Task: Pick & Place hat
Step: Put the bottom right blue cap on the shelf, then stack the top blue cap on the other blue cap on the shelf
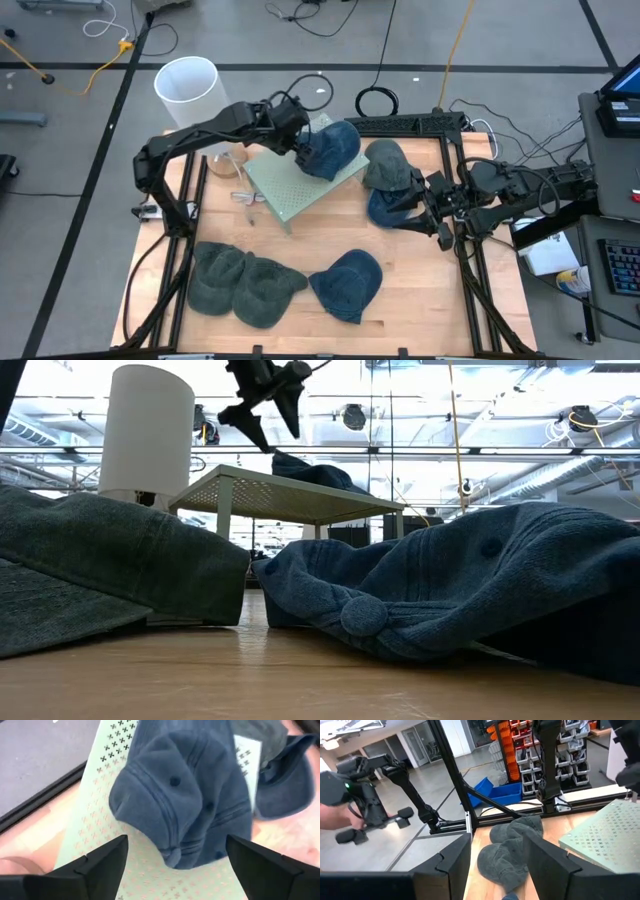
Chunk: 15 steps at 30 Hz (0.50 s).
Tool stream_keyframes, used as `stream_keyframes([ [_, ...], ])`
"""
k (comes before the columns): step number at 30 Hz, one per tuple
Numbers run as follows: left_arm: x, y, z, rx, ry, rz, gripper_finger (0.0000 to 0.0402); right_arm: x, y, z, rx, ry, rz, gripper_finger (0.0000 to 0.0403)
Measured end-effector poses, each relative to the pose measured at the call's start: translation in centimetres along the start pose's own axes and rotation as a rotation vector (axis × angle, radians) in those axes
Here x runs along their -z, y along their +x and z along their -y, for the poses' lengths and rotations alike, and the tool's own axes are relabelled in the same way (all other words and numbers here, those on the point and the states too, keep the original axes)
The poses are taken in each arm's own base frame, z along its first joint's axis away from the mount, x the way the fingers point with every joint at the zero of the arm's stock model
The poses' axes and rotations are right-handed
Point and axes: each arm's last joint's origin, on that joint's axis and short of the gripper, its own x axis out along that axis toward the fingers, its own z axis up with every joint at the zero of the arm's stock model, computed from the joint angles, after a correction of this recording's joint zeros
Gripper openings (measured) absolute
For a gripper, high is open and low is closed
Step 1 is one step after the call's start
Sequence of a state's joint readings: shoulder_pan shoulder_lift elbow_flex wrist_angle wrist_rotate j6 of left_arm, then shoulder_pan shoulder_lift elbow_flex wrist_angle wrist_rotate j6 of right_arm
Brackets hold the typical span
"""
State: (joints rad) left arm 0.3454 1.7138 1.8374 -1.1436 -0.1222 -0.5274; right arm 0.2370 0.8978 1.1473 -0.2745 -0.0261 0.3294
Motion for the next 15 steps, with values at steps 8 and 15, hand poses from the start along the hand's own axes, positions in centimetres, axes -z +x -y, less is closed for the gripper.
stream_keyframes([
  [8, 1.3, -2.9, 0.9, 0.147, -0.078, -0.039, 0.0342, 0.0, 0.0, 0.0, 0.000, -0.005, 0.001, 0.0171],
  [15, 3.8, -4.2, 4.0, 0.291, 0.026, -0.124, 0.0322, 0.0, 0.0, 0.0, 0.000, -0.005, 0.000, 0.0171],
])
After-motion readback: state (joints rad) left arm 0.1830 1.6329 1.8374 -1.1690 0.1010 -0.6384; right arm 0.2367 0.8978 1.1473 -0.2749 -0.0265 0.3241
